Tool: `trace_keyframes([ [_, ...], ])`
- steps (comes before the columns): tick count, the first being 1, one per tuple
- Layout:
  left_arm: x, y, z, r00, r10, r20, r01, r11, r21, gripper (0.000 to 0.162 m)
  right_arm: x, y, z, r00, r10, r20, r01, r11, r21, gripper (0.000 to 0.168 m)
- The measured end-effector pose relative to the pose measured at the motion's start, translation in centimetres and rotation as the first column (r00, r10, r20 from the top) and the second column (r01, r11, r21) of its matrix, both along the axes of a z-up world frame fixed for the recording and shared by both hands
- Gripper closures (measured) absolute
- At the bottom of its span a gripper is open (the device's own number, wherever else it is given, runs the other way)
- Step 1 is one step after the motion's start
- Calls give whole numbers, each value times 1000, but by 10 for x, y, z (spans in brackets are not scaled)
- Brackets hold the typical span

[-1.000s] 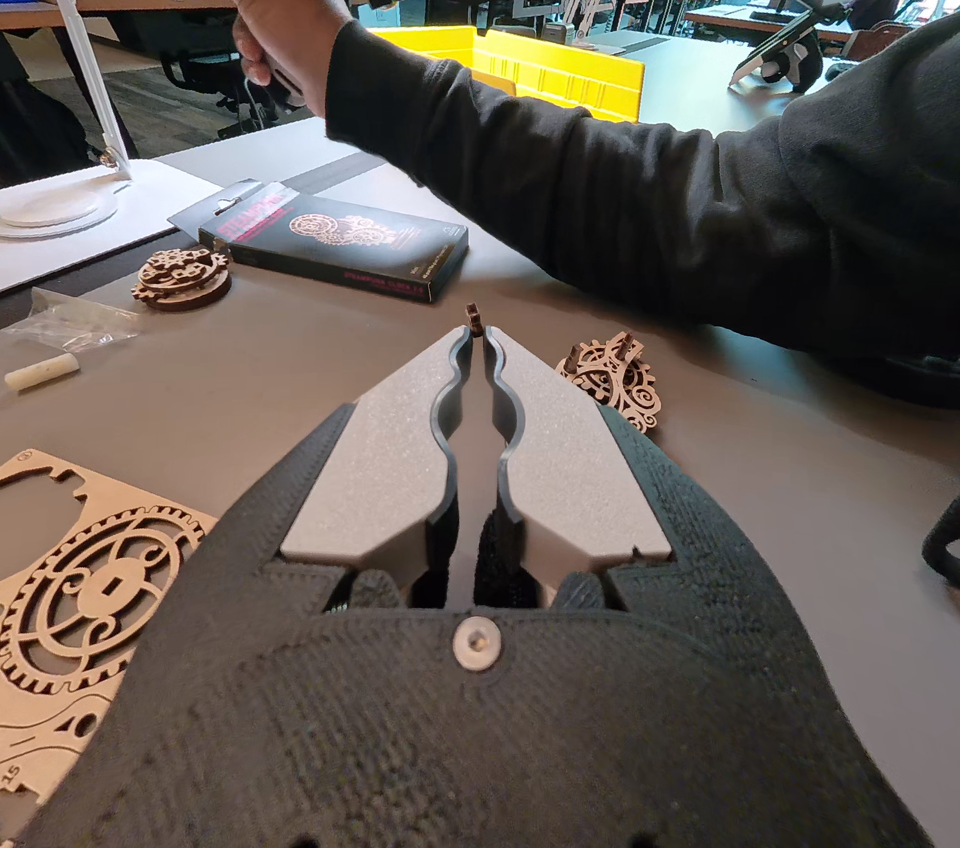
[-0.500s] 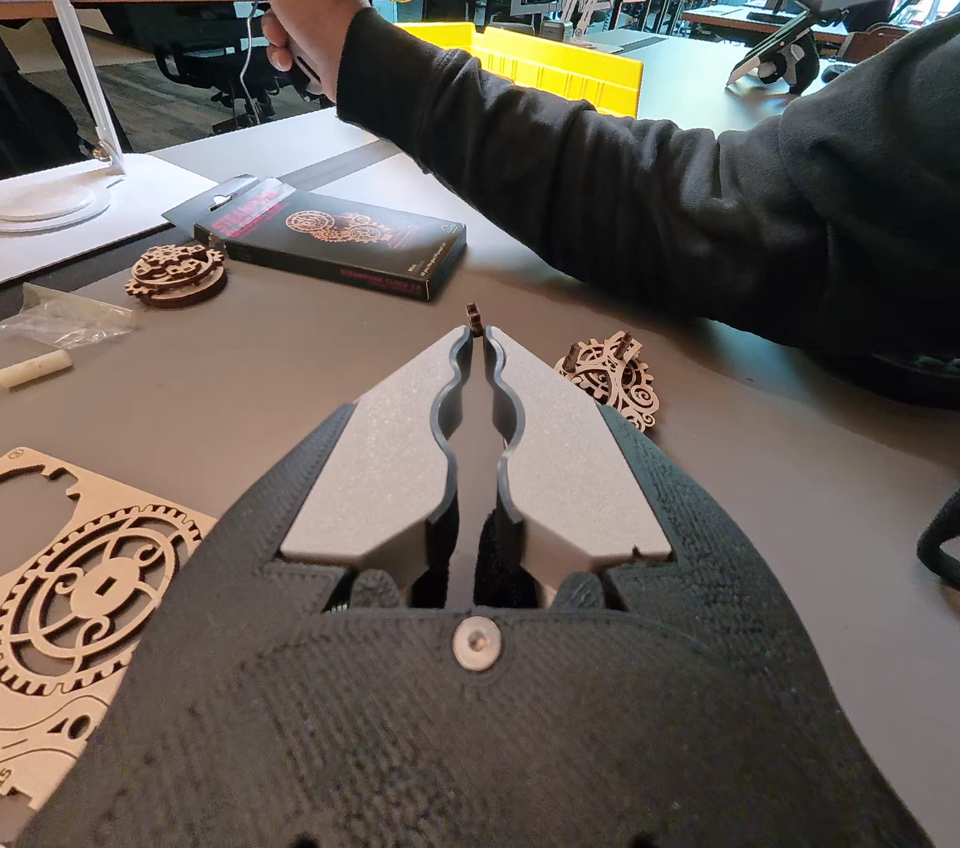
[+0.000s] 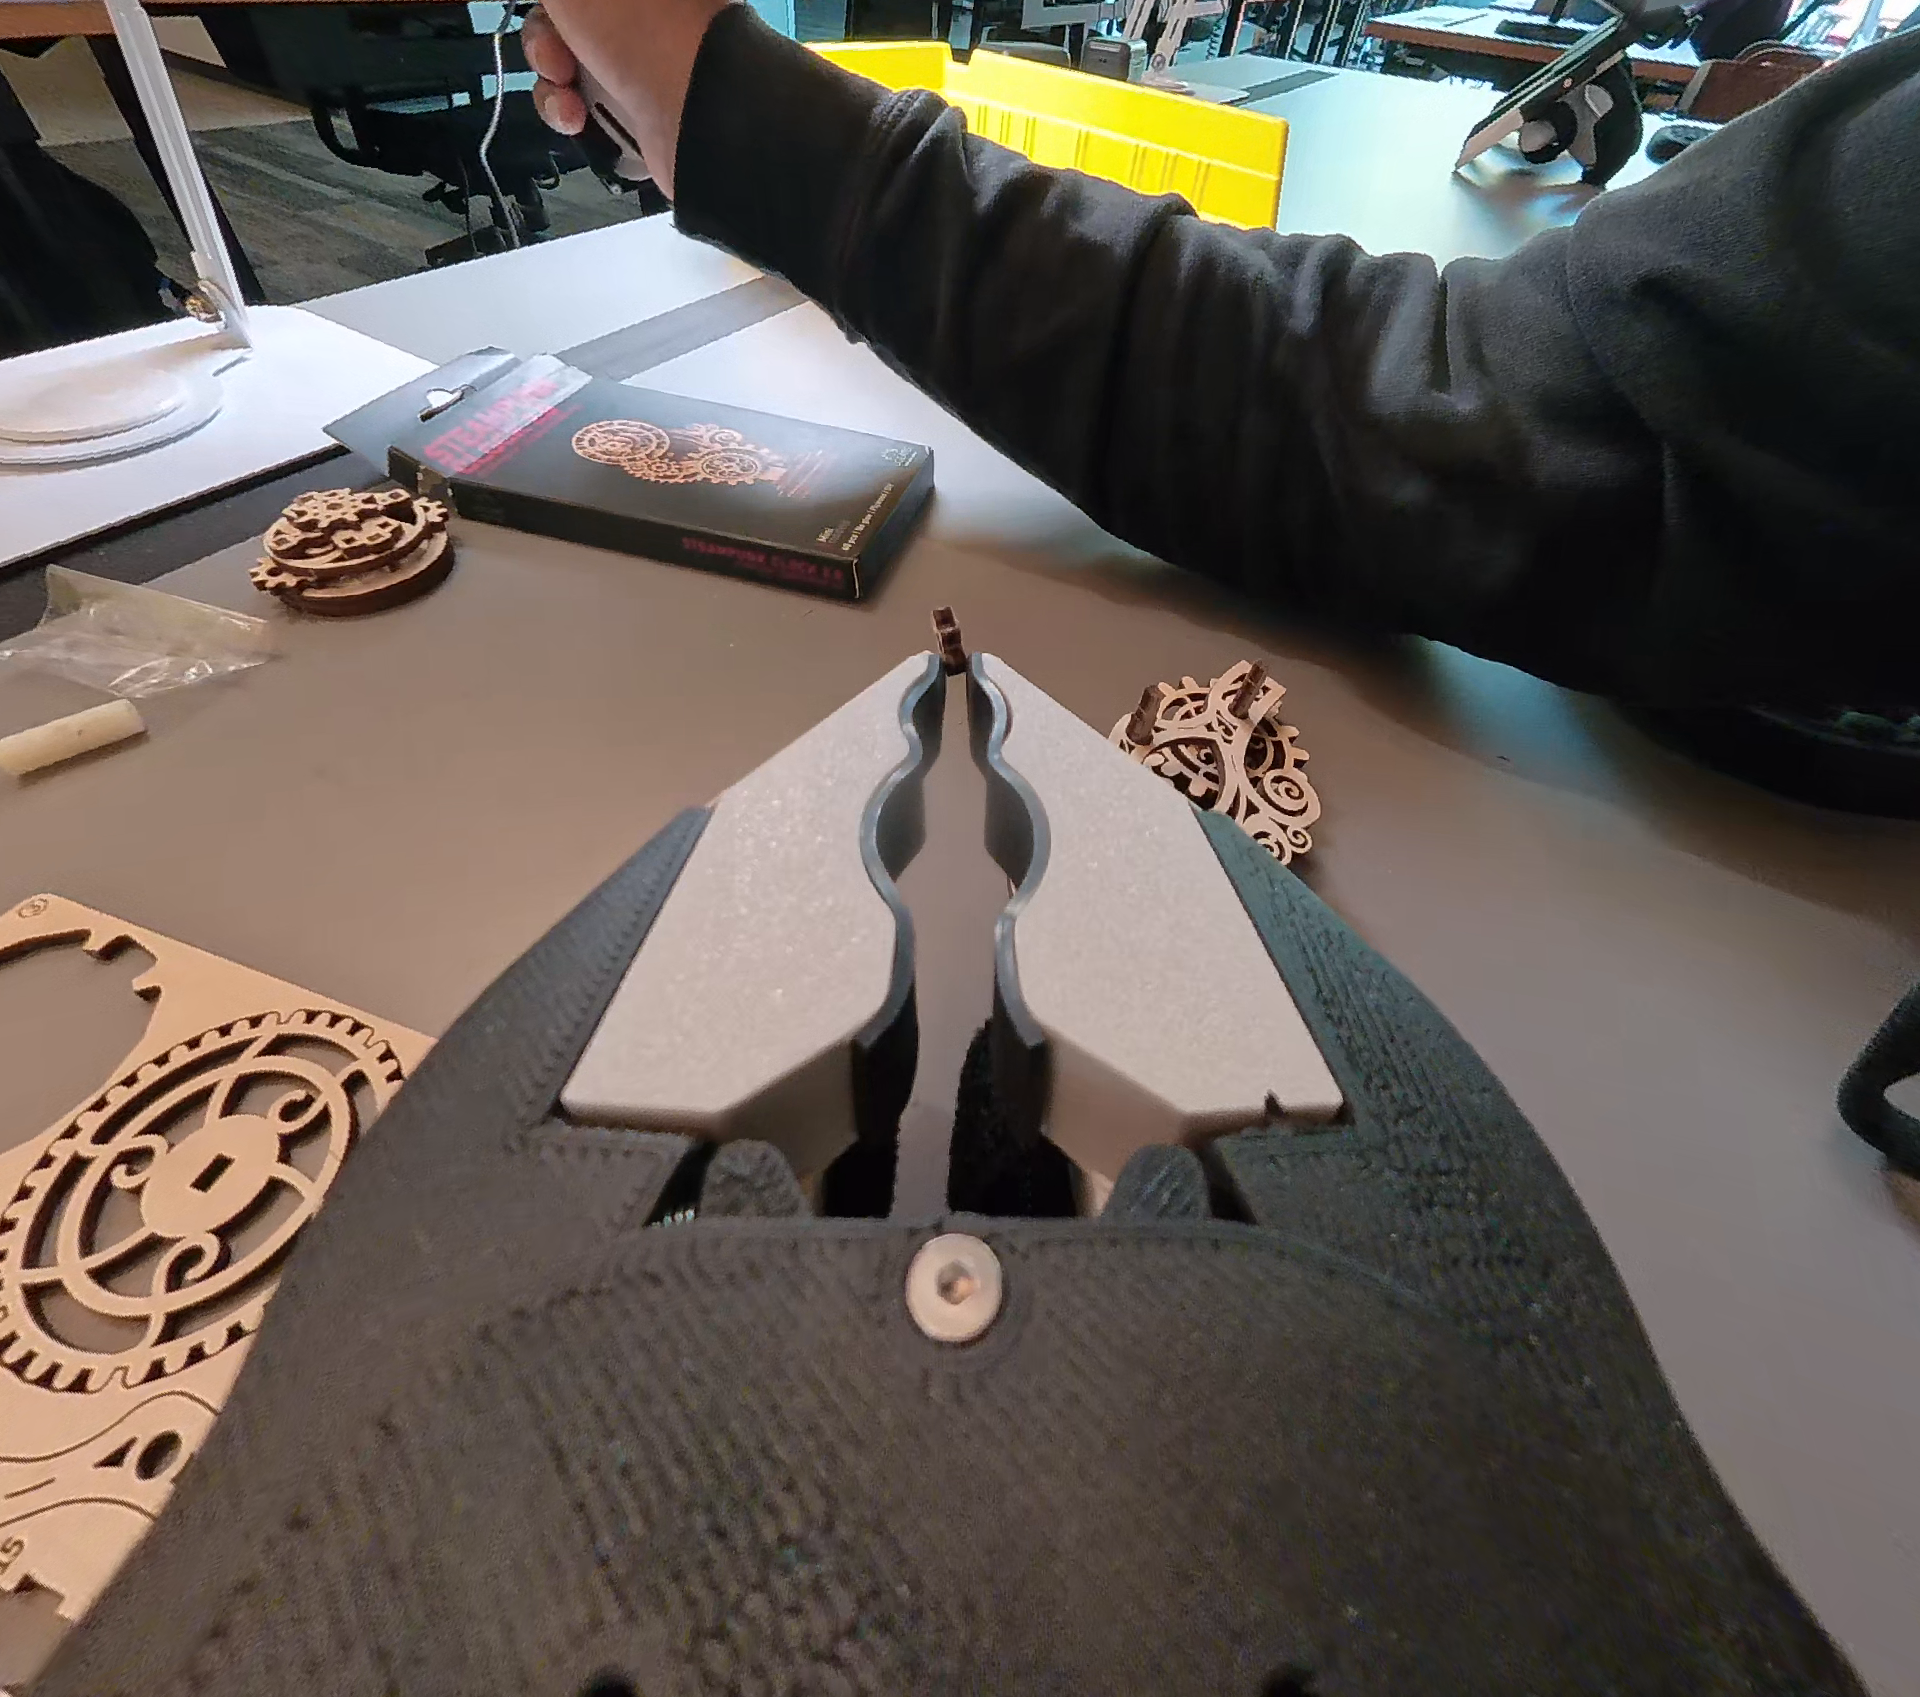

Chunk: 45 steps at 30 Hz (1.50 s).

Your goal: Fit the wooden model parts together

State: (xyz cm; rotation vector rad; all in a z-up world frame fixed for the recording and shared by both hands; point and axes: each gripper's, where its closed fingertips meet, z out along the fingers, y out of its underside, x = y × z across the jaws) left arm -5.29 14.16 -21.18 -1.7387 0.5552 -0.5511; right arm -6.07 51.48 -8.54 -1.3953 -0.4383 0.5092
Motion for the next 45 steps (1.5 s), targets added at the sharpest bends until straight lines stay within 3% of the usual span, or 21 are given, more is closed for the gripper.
trace_keyframes([
  [22,0,0,0,1000,0,6,0,1000,-4,160,-58,-43,6,974,185,127,-202,970,137,168],
  [45,1,0,1,1000,-6,15,6,1000,-5,160,-63,-47,3,970,193,148,-214,966,145,168],
])
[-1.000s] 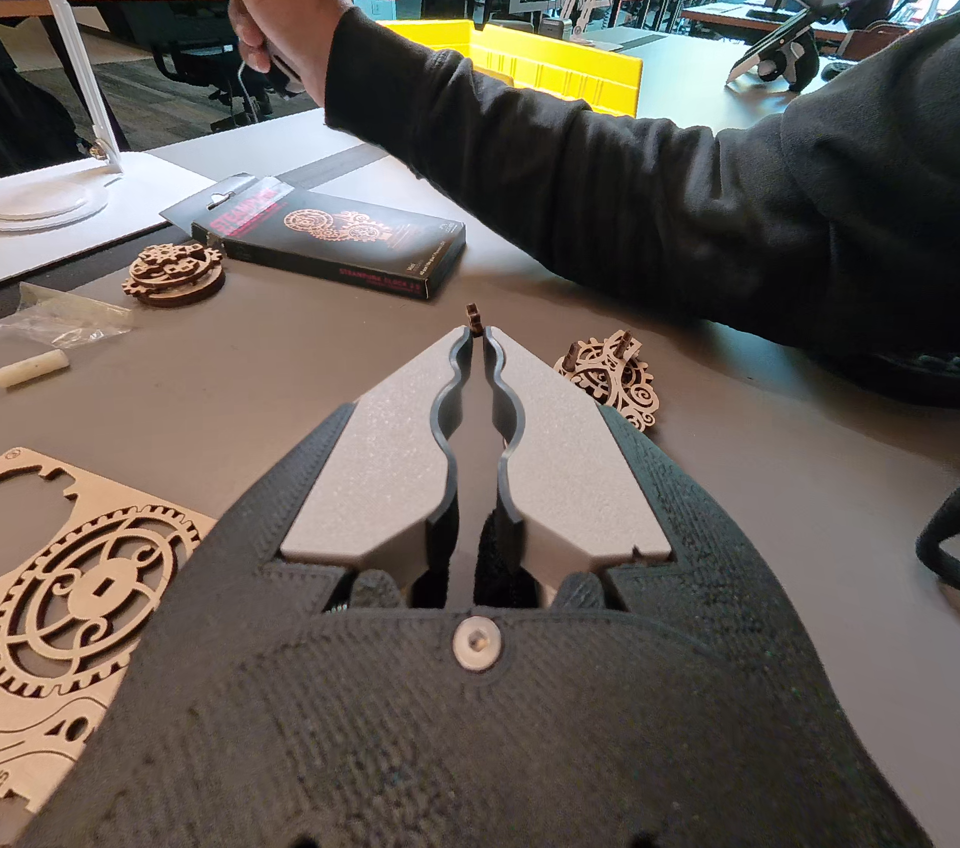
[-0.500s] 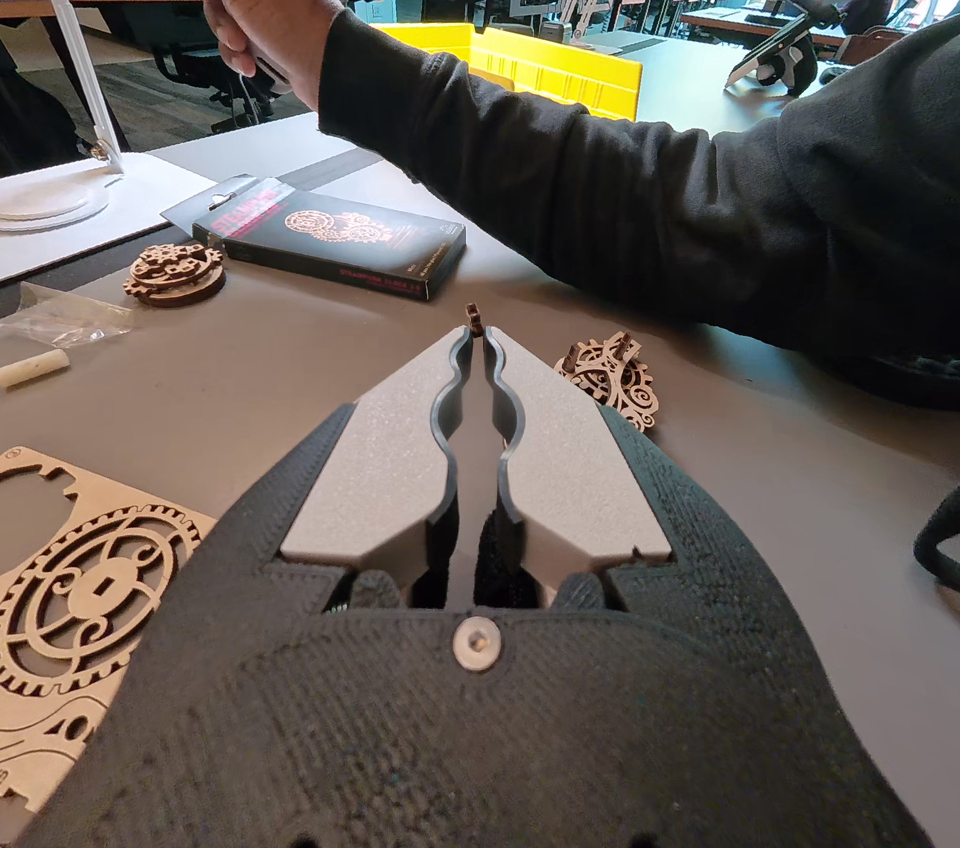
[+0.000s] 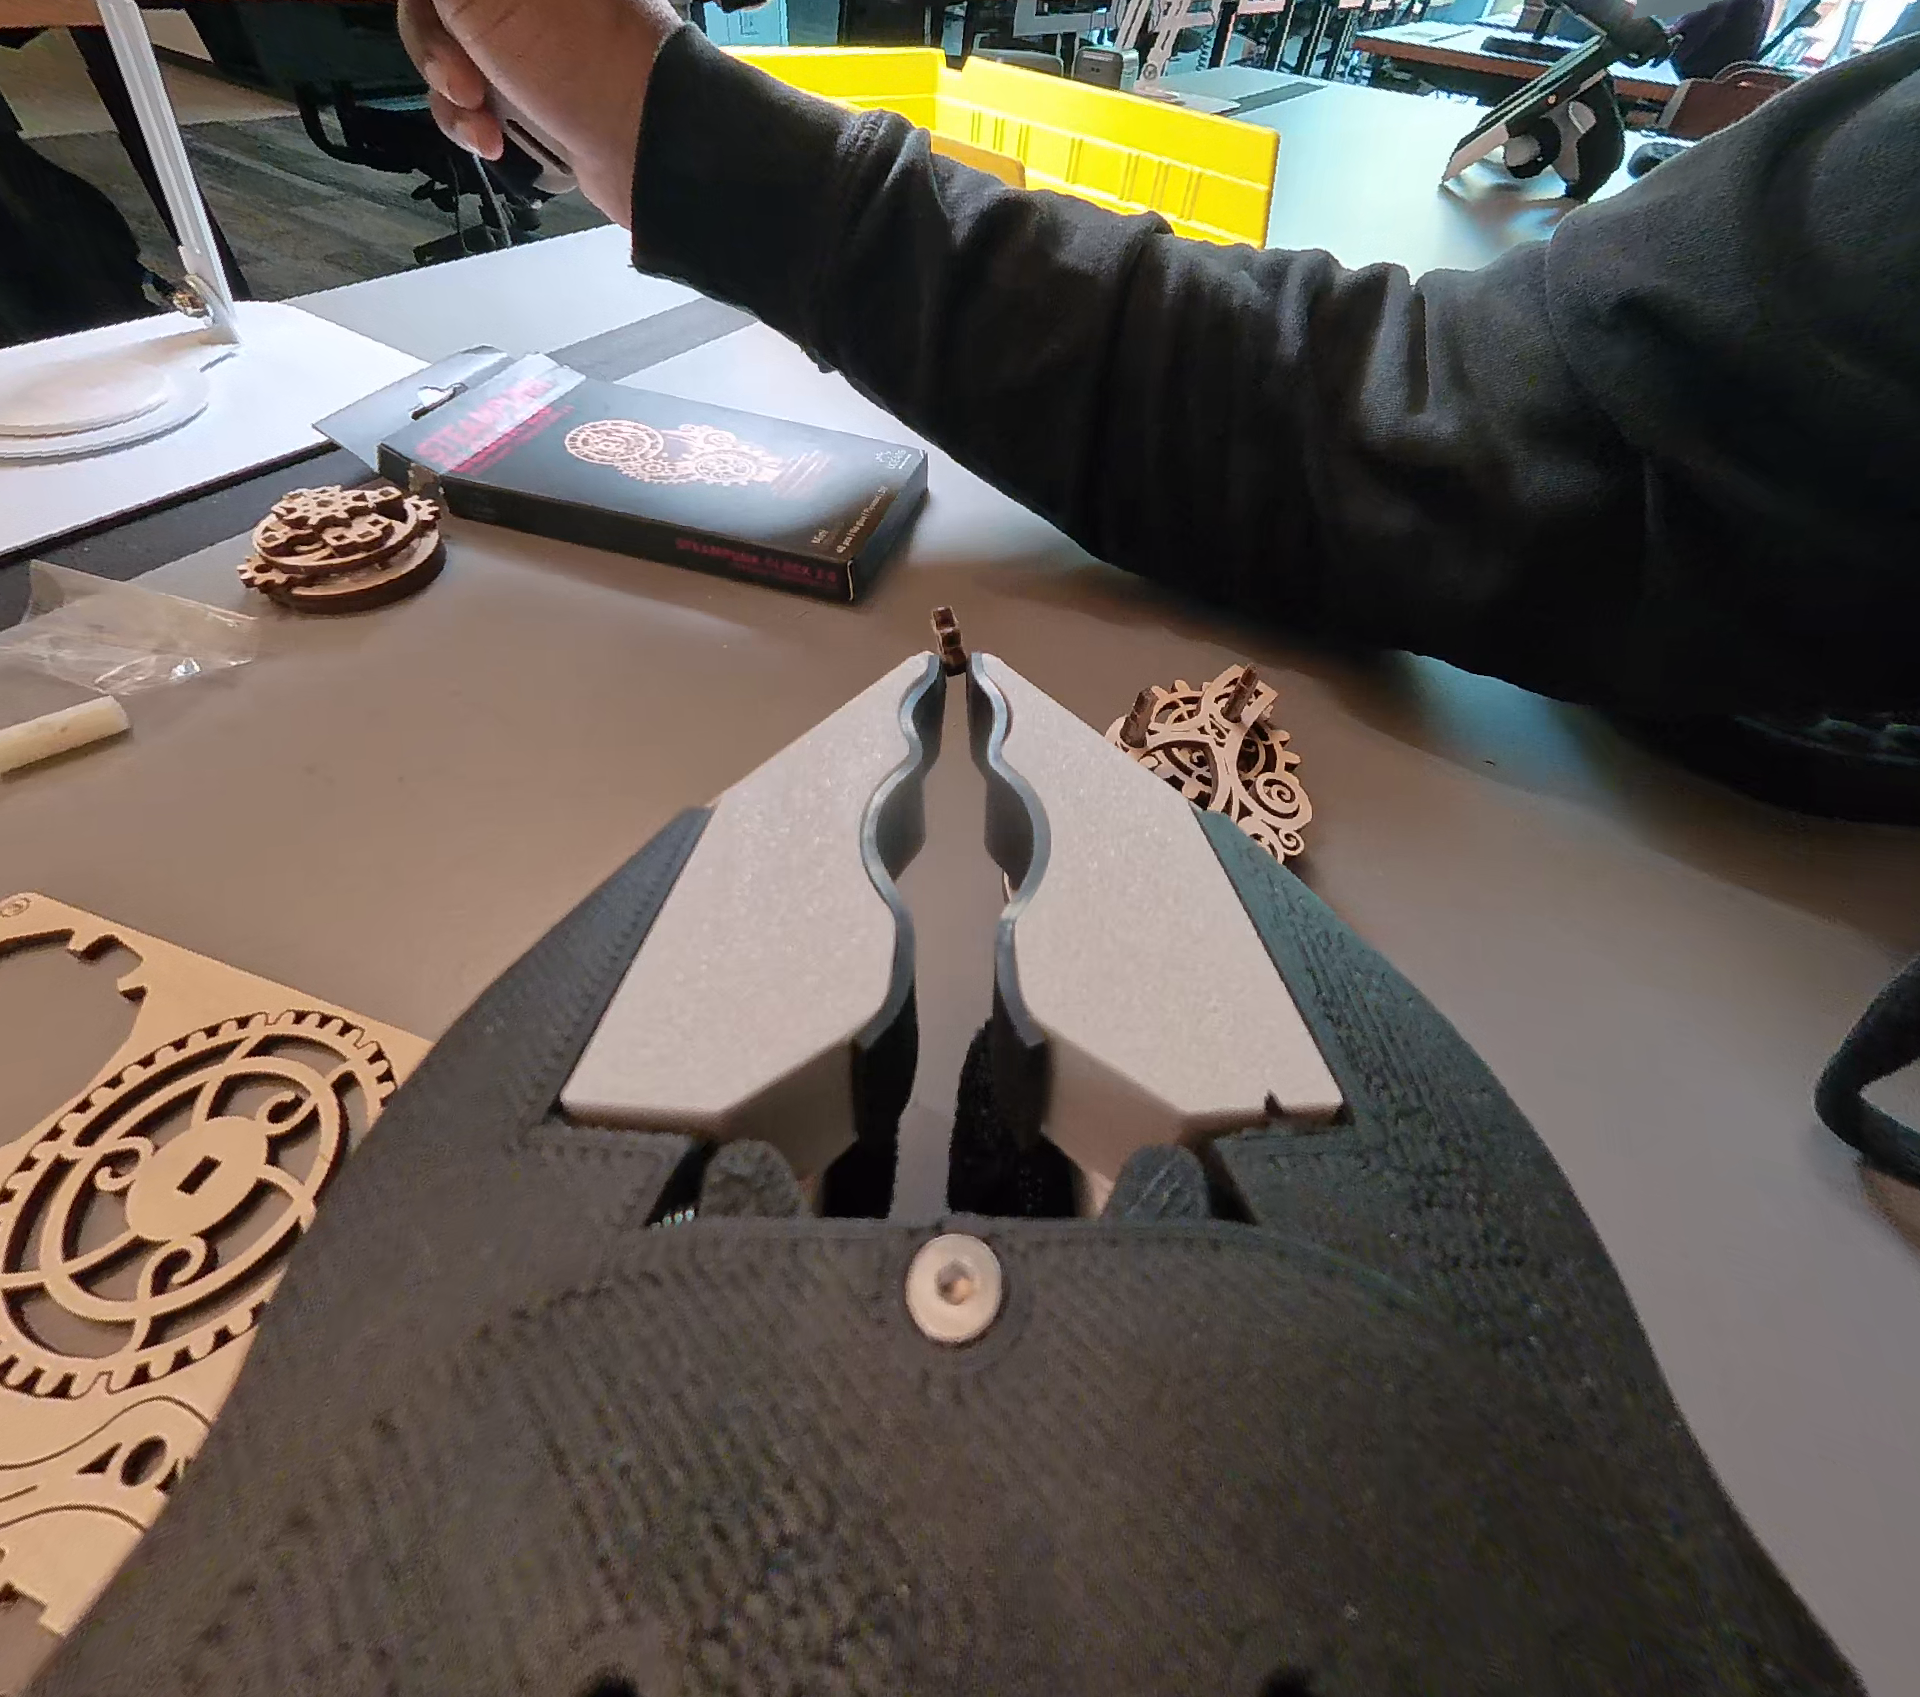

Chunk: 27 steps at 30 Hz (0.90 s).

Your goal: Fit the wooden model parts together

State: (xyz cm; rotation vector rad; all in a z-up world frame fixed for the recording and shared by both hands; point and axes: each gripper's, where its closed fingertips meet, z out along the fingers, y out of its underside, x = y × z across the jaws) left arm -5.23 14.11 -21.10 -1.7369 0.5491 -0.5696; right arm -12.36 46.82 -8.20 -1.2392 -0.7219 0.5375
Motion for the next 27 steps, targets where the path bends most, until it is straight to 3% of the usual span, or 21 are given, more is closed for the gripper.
trace_keyframes([
  [19,-2,0,2,1000,4,14,-4,1000,0,160,1,2,-2,1000,4,-4,-4,1000,-2,168],
  [21,-2,0,2,1000,5,14,-5,1000,2,160,4,-6,13,999,25,-43,-25,1000,11,168],
  [23,-2,0,3,1000,4,7,-4,1000,9,160,14,-27,51,989,78,-124,-71,996,54,168],
  [25,-1,-1,6,1000,-4,-1,4,1000,24,160,28,-61,90,967,172,-189,-156,983,98,168],
  [27,3,-4,8,1000,-18,-12,19,999,45,160,36,-98,107,943,288,-165,-276,956,95,168],
])
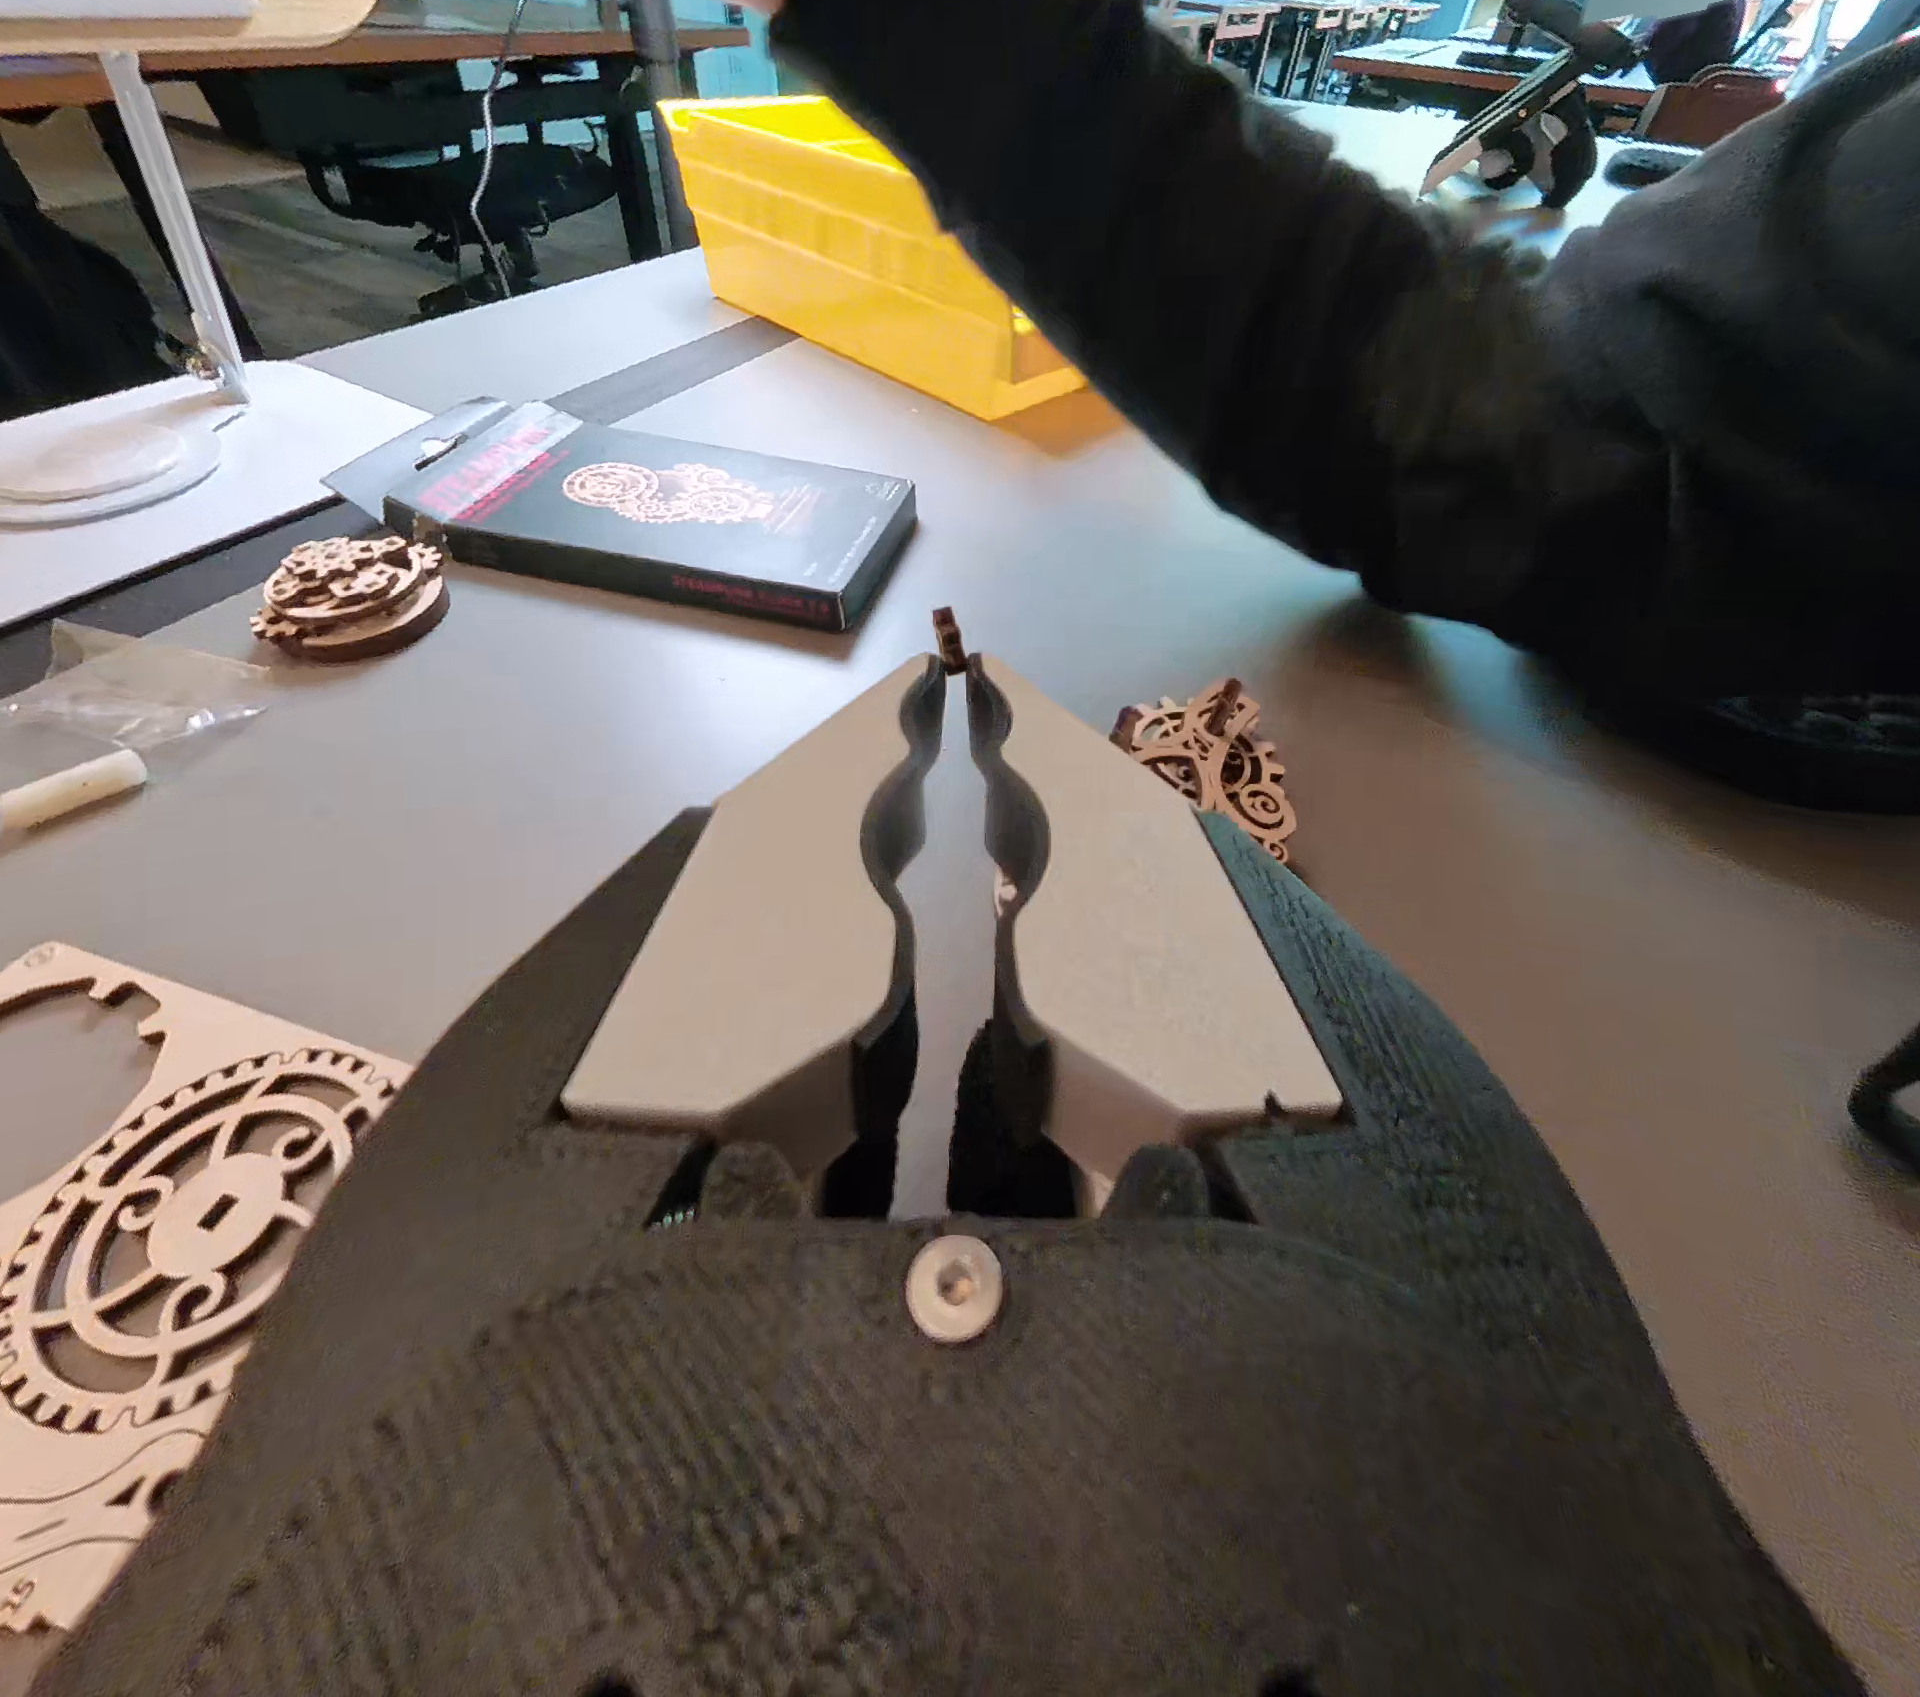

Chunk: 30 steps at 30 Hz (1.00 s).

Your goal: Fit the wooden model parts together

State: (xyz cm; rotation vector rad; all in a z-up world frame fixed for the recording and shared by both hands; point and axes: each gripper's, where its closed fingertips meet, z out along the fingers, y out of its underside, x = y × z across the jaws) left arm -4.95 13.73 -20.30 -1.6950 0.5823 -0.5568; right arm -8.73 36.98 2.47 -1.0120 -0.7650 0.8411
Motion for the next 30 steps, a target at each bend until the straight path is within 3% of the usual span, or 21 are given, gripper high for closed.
trace_keyframes([
  [4,10,-8,7,998,-53,-17,53,997,48,161,10,-79,-29,938,221,267,-211,975,-69,157],
  [9,22,-21,17,990,-122,-67,130,982,136,160,48,-186,-114,744,424,517,-346,906,-245,150],
  [11,26,-26,19,984,-130,-121,151,971,184,160,61,-220,-145,694,463,551,-344,886,-311,151],
  [14,33,-33,21,973,-134,-186,177,955,239,160,70,-255,-169,696,504,512,-326,857,-399,153],
  [17,39,-38,21,972,-168,-165,203,951,231,160,73,-266,-182,709,444,548,-301,893,-334,155],
  [21,44,-46,25,964,-264,-25,264,952,155,161,74,-276,-197,663,416,622,-341,908,-243,161],
  [30,47,-58,31,901,-408,151,399,913,85,161,74,-291,-199,613,614,496,-468,789,-398,160],
])
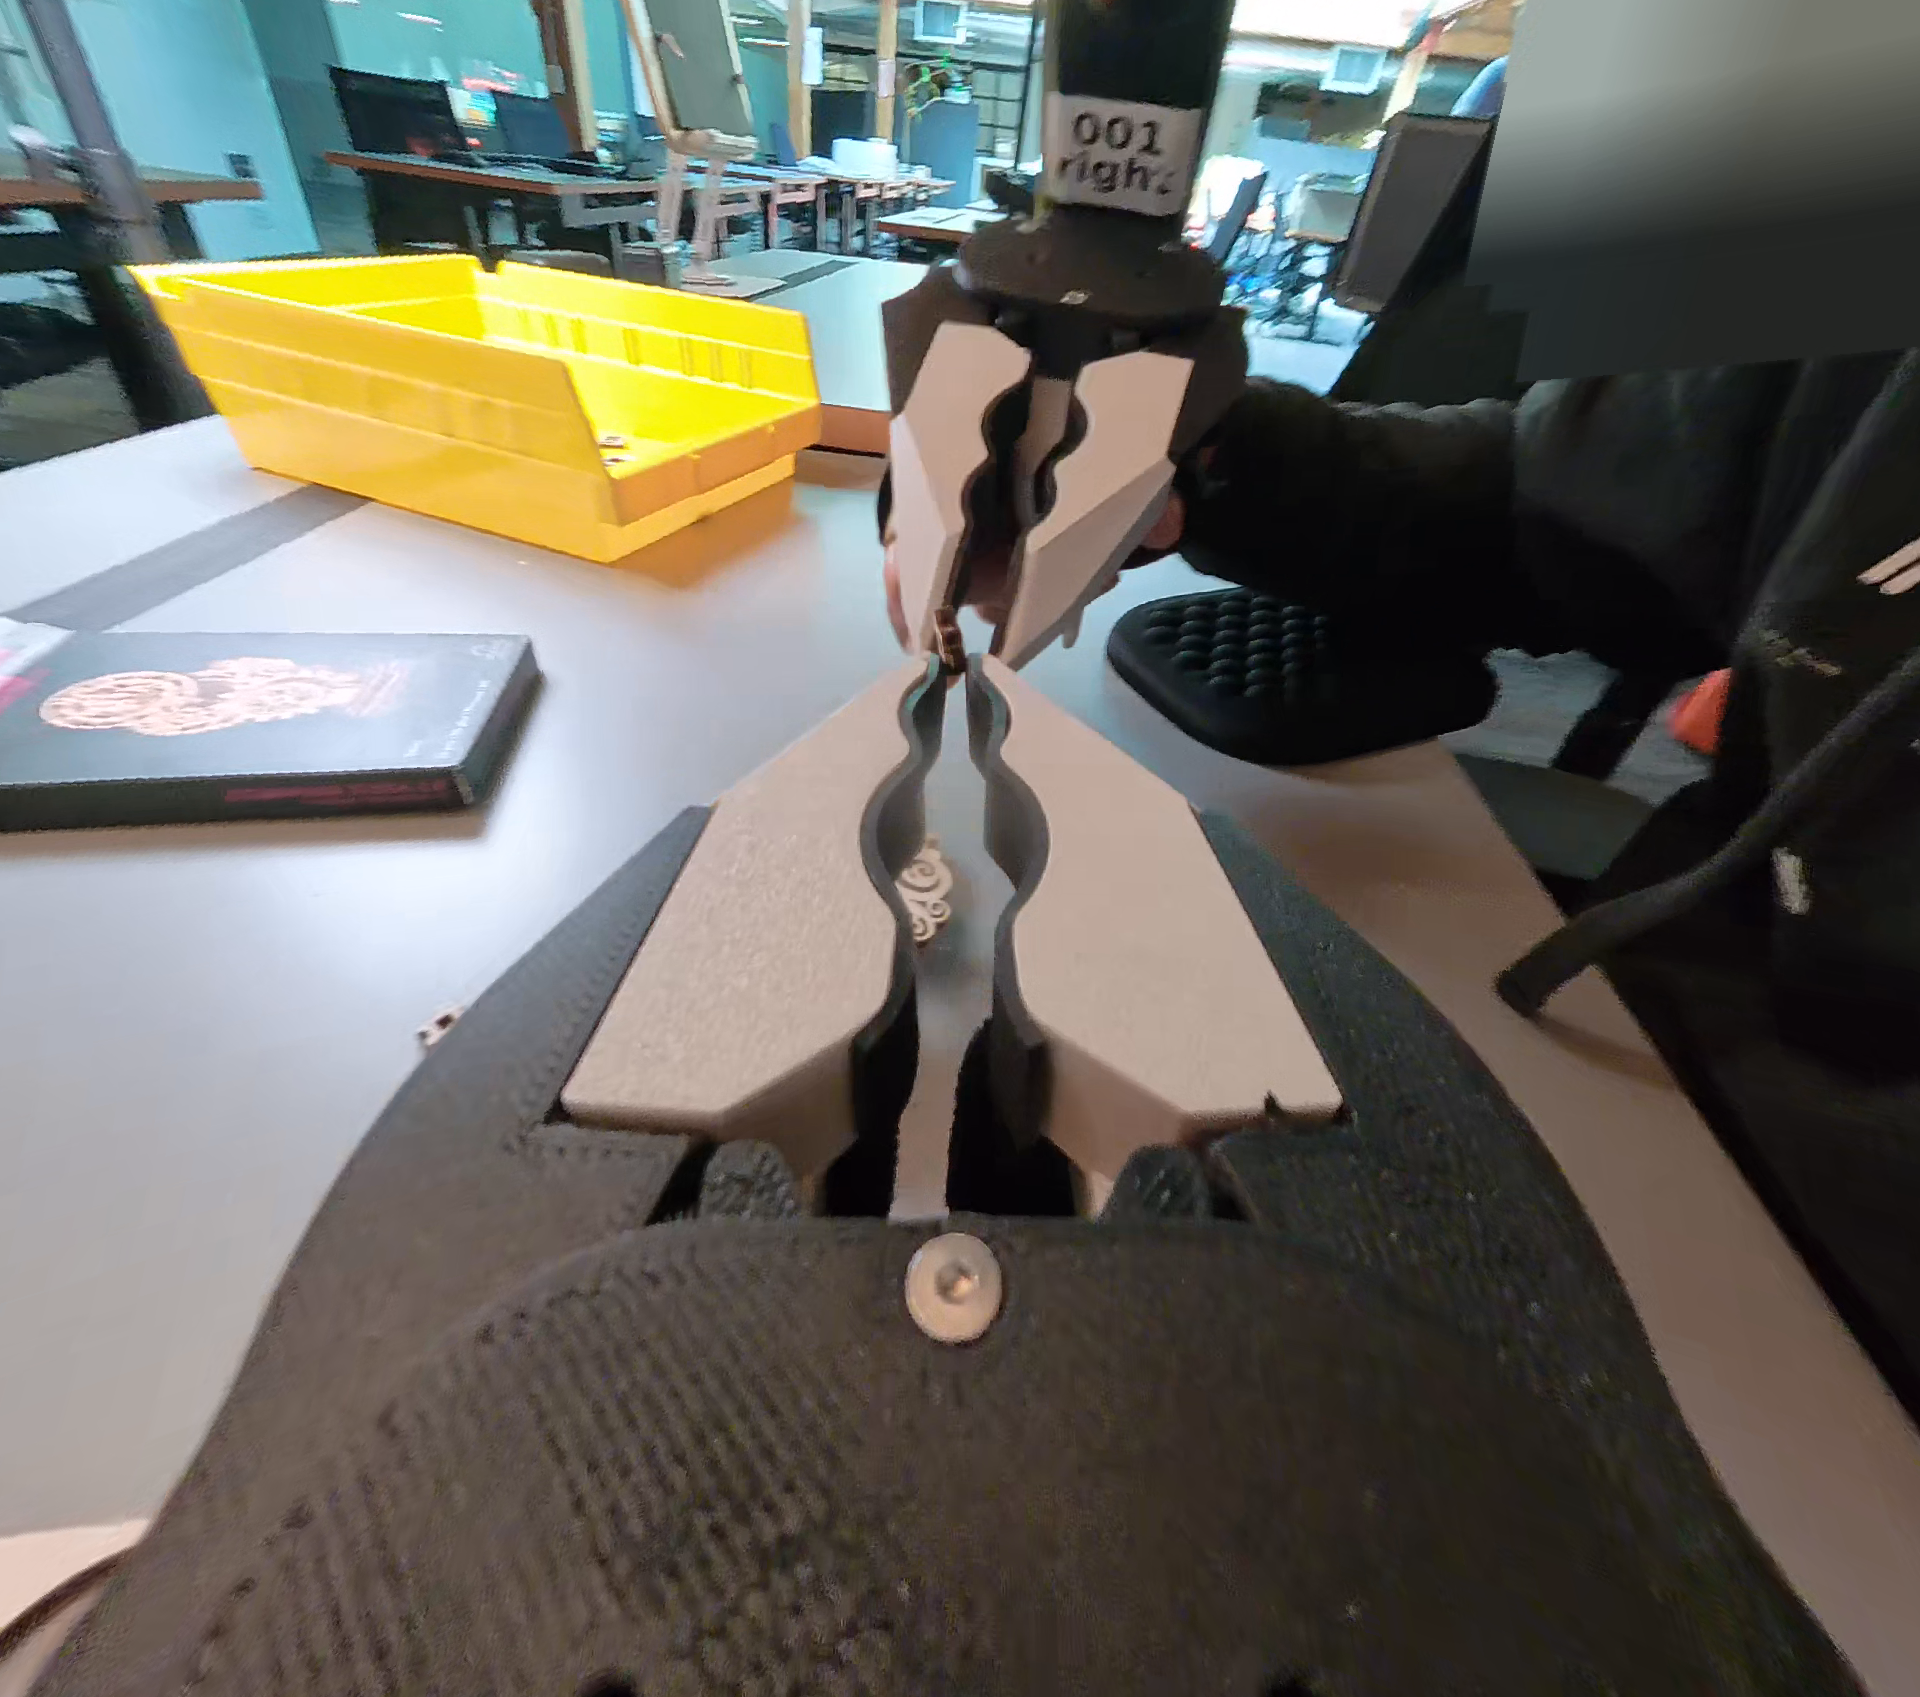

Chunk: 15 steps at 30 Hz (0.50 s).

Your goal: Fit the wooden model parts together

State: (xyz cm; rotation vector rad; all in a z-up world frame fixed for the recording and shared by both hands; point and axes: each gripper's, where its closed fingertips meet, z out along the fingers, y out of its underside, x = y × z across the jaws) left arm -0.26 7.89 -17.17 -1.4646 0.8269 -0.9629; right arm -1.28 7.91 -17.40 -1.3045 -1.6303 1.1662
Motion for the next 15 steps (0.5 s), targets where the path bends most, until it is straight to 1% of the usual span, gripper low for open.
trace_keyframes([
  [3,4,-8,1,994,-90,54,94,994,-63,160,3,-5,2,999,52,-14,-53,992,-114,156],
  [6,7,-15,0,985,-156,67,162,982,-101,160,5,-12,3,996,84,-35,-89,980,-177,162],
  [10,9,-22,-2,978,-202,56,207,971,-119,160,8,-21,0,991,131,-32,-135,958,-254,166],
  [15,12,-27,-10,972,-235,16,235,962,-136,159,12,-25,-8,985,174,-15,-168,913,-372,167],
])
